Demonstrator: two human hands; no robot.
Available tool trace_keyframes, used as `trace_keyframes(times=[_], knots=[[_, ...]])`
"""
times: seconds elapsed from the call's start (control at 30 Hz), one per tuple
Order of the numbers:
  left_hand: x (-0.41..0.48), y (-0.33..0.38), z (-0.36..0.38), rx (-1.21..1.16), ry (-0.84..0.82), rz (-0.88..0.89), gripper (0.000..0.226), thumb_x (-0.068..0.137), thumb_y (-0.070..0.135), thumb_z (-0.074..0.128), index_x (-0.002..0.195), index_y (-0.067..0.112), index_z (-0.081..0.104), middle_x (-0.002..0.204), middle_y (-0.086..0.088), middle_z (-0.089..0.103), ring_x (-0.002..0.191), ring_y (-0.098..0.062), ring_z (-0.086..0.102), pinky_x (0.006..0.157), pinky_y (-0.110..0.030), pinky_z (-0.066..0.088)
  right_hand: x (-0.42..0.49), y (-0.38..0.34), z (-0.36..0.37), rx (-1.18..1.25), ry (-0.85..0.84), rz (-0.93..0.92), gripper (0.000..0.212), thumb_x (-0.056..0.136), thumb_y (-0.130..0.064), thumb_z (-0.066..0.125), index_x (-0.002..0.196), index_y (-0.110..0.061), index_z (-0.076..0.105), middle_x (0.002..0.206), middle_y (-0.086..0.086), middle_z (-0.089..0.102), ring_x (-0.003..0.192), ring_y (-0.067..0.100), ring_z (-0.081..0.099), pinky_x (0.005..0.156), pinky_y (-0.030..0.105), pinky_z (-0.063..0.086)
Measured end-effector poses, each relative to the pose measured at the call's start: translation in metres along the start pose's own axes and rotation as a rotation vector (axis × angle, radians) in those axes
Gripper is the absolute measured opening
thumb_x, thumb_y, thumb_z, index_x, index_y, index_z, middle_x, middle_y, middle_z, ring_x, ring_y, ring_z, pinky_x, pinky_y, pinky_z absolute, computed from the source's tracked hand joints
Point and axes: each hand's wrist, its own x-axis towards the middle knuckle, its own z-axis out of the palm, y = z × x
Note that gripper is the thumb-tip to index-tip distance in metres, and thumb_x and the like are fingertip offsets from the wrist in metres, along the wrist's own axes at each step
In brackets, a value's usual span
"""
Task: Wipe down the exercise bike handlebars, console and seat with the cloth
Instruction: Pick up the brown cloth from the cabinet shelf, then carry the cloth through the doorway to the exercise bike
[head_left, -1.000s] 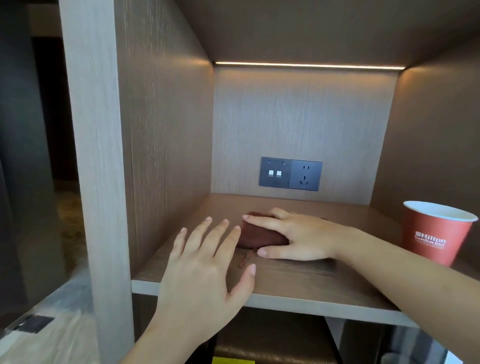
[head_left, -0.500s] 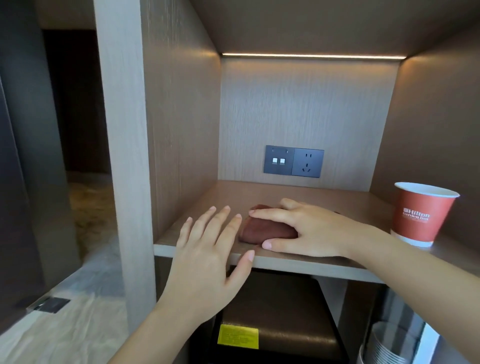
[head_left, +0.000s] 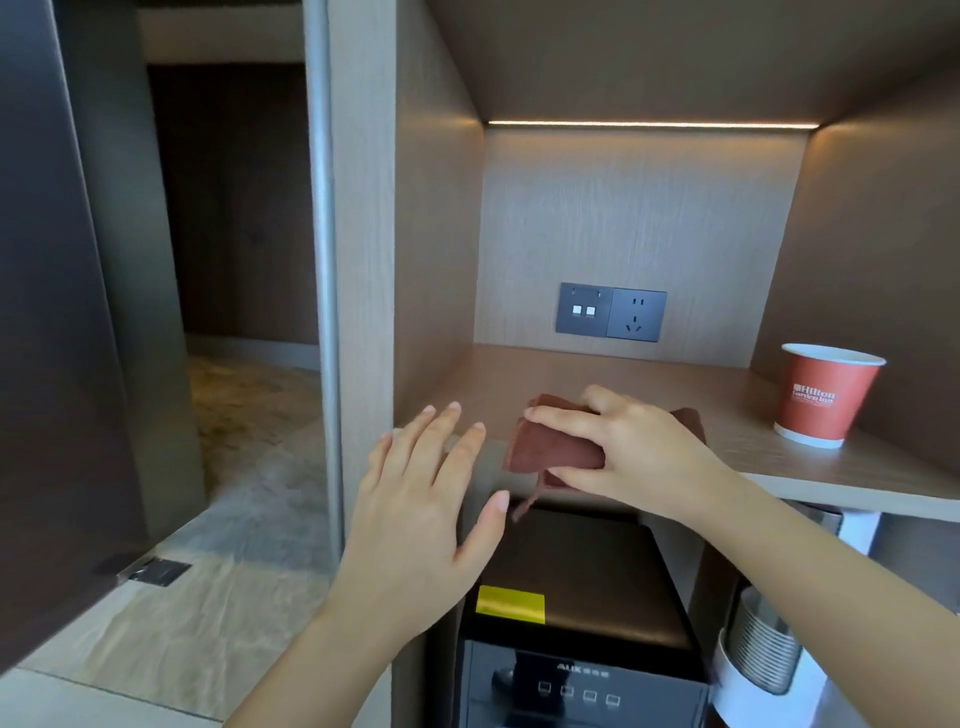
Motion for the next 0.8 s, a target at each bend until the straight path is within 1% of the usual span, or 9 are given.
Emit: trace_keyframes(times=[0.13, 0.23, 0.33, 0.4, 0.53, 0.6, 0.7, 0.73, 0.8], knots=[[-0.025, -0.005, -0.022, 0.024, -0.016, -0.046, 0.052, 0.085, 0.044, 0.033, 0.121, 0.013, 0.056, 0.130, -0.010, 0.054, 0.122, -0.028, 0.047, 0.101, -0.046, 0.020, -0.006, -0.028, -0.003, 0.092, 0.009, 0.007, 0.055, 0.086, -0.049, 0.051, 0.136, -0.048, 0.029, 0.110, -0.002, 0.051, 0.086, 0.010, 0.048, 0.063, 0.015, 0.034], [-0.049, -0.013, -0.043, 0.055, -0.020, -0.098, 0.053, 0.085, 0.044, 0.033, 0.122, 0.012, 0.055, 0.128, -0.010, 0.055, 0.122, -0.028, 0.046, 0.101, -0.045, 0.021, -0.010, -0.063, -0.004, 0.266, 0.015, 0.008, 0.055, 0.084, -0.050, 0.052, 0.134, -0.051, 0.029, 0.115, -0.005, 0.053, 0.095, 0.009, 0.051, 0.073, 0.019, 0.046], [-0.080, -0.024, -0.069, 0.083, -0.018, -0.169, 0.054, 0.085, 0.044, 0.033, 0.124, 0.012, 0.054, 0.131, -0.009, 0.053, 0.125, -0.027, 0.043, 0.102, -0.045, 0.022, -0.011, -0.105, -0.006, 0.422, 0.027, -0.015, 0.056, 0.082, -0.050, 0.054, 0.133, -0.051, 0.031, 0.118, -0.008, 0.052, 0.101, 0.009, 0.049, 0.081, 0.025, 0.048], [-0.105, -0.033, -0.090, 0.142, -0.015, -0.223, 0.054, 0.086, 0.044, 0.033, 0.124, 0.013, 0.053, 0.131, -0.009, 0.053, 0.125, -0.027, 0.043, 0.102, -0.046, 0.021, -0.012, -0.137, -0.007, 0.518, 0.023, -0.043, 0.056, 0.081, -0.049, 0.056, 0.132, -0.053, 0.033, 0.115, -0.007, 0.053, 0.103, 0.012, 0.051, 0.086, 0.032, 0.048], [-0.163, -0.049, -0.136, 0.268, 0.006, -0.338, 0.052, 0.084, 0.042, 0.036, 0.118, 0.008, 0.058, 0.126, -0.012, 0.057, 0.120, -0.031, 0.049, 0.099, -0.051, 0.028, -0.013, -0.215, -0.008, 0.646, 0.014, -0.141, 0.054, 0.081, -0.046, 0.056, 0.131, -0.051, 0.036, 0.107, -0.005, 0.053, 0.098, 0.016, 0.056, 0.084, 0.034, 0.049], [-0.197, -0.055, -0.162, 0.322, 0.016, -0.400, 0.051, 0.084, 0.039, 0.038, 0.117, 0.007, 0.059, 0.124, -0.014, 0.058, 0.119, -0.033, 0.050, 0.097, -0.055, 0.033, -0.016, -0.257, -0.007, 0.694, 0.007, -0.193, 0.055, 0.082, -0.047, 0.055, 0.133, -0.049, 0.035, 0.106, -0.006, 0.052, 0.097, 0.014, 0.055, 0.082, 0.029, 0.050], [-0.249, -0.061, -0.204, 0.433, 0.026, -0.511, 0.050, 0.083, 0.038, 0.039, 0.116, 0.007, 0.059, 0.122, -0.015, 0.059, 0.116, -0.034, 0.051, 0.095, -0.055, 0.035, -0.022, -0.321, -0.008, 0.765, 0.002, -0.282, 0.055, 0.083, -0.047, 0.055, 0.134, -0.047, 0.035, 0.104, -0.010, 0.050, 0.095, 0.011, 0.054, 0.078, 0.021, 0.048], [-0.266, -0.063, -0.219, 0.470, 0.025, -0.551, 0.050, 0.084, 0.038, 0.039, 0.116, 0.006, 0.059, 0.121, -0.015, 0.060, 0.115, -0.034, 0.052, 0.095, -0.055, 0.036, -0.024, -0.343, -0.010, 0.794, 0.000, -0.318, 0.055, 0.082, -0.046, 0.055, 0.133, -0.048, 0.036, 0.101, -0.012, 0.048, 0.094, 0.010, 0.053, 0.077, 0.021, 0.047], [-0.299, -0.065, -0.247, 0.539, 0.021, -0.635, 0.051, 0.084, 0.039, 0.037, 0.115, 0.004, 0.059, 0.120, -0.017, 0.060, 0.114, -0.036, 0.053, 0.094, -0.056, 0.037, -0.030, -0.387, -0.014, 0.846, -0.017, -0.389, 0.054, 0.081, -0.045, 0.056, 0.132, -0.048, 0.038, 0.097, -0.012, 0.049, 0.094, 0.012, 0.054, 0.077, 0.027, 0.049]])
